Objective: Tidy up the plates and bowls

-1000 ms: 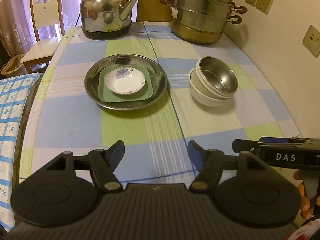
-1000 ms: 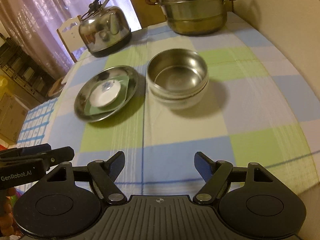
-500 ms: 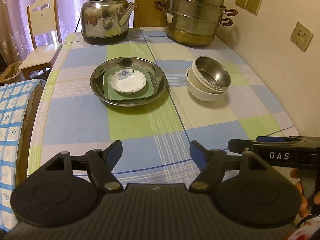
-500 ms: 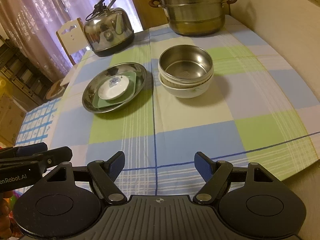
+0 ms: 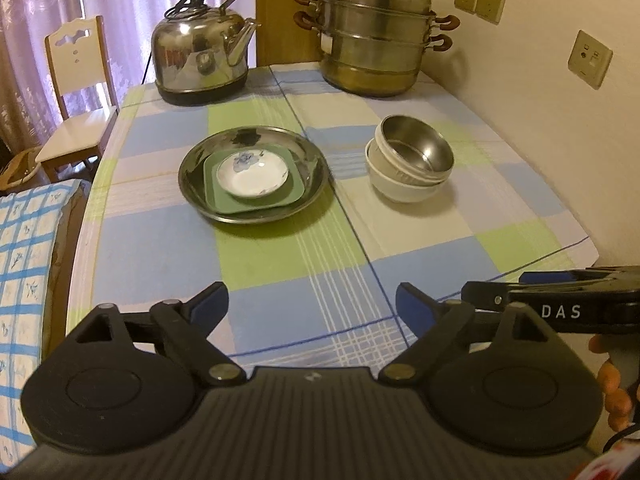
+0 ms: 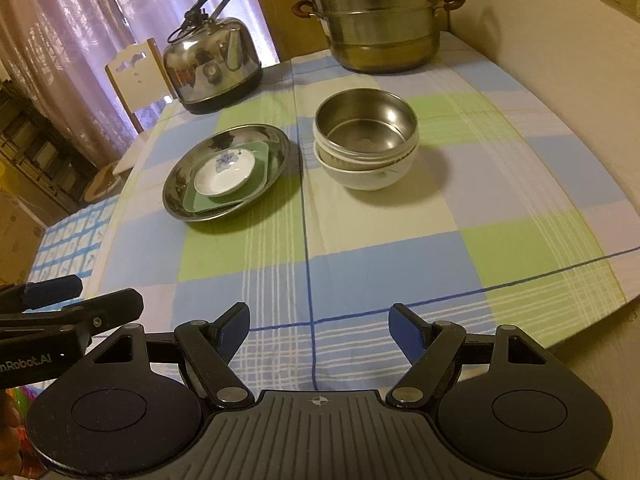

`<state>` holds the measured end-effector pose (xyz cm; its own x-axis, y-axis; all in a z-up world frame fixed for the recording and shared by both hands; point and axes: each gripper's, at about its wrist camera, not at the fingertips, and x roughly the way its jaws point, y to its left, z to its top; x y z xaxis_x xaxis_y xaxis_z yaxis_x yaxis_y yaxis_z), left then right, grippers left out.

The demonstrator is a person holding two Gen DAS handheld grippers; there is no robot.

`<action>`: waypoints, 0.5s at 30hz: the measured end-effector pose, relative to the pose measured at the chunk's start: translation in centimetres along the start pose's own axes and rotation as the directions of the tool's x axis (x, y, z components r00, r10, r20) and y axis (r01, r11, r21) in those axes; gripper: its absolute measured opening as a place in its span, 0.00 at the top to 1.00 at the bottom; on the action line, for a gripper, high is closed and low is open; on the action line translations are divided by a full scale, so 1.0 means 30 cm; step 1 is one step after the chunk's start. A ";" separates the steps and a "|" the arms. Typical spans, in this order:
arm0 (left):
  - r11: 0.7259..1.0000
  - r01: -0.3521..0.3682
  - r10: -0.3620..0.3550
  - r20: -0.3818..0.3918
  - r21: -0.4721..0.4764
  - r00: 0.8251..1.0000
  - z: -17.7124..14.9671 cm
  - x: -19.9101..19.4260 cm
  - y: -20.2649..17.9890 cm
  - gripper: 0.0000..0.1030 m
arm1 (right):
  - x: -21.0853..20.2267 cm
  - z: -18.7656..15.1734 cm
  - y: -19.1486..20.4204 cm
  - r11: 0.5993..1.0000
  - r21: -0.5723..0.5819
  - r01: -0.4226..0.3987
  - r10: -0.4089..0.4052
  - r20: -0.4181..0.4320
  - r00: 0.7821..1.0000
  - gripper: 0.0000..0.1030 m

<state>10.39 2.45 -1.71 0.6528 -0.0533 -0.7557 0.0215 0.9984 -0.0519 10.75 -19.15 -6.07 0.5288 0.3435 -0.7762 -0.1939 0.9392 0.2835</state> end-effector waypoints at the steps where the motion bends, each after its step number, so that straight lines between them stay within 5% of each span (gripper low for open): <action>1: 1.000 0.002 -0.002 0.007 0.003 1.000 0.005 0.004 -0.003 0.10 | 0.001 0.006 -0.010 1.000 0.004 0.002 -0.002 0.001 1.000 0.26; 15: 0.999 -0.043 0.043 0.026 -0.003 0.999 0.200 0.184 -0.099 0.09 | 0.115 0.257 -0.178 1.000 -0.027 0.014 -0.012 0.051 0.999 0.26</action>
<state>18.49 -0.69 -1.81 0.6724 -0.0099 -0.7401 -0.0086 0.9997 -0.0212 19.97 -22.98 -5.92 0.5723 0.3314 -0.7501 -0.2090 0.9434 0.2574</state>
